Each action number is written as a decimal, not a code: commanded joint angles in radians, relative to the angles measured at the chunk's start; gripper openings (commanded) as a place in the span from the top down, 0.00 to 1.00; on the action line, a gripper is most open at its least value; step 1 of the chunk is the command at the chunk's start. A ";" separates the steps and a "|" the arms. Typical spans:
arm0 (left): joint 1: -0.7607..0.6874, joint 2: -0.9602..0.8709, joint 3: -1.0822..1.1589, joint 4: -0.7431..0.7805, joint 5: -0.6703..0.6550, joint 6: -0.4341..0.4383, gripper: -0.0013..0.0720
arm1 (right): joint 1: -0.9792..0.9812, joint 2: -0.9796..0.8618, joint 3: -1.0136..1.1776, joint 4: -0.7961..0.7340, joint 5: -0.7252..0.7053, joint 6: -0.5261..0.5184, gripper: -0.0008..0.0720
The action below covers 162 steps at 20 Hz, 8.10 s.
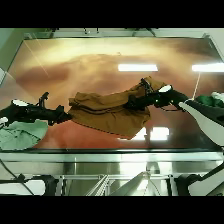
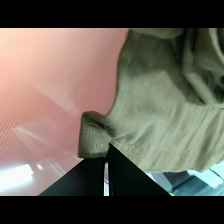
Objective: Fold the shirts.
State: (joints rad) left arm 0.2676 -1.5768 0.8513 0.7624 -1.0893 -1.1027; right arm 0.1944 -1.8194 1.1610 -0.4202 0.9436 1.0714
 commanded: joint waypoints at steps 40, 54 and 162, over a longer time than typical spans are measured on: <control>-0.175 -0.234 0.927 0.230 0.015 0.050 0.91 | -0.367 0.414 -0.221 0.180 -0.517 -0.161 0.86; 0.095 0.074 0.403 0.230 -0.455 -0.136 0.02 | -0.902 0.397 -0.232 -0.422 0.253 -0.209 0.37; 0.123 -0.512 1.094 0.005 -0.559 -0.109 0.24 | -0.729 0.158 0.088 -0.262 0.467 -0.120 0.55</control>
State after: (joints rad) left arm 0.3405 -2.1857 2.0453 0.7013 -1.5806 -1.2121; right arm -0.4774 -1.7432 1.2869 -0.5266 1.2976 0.8642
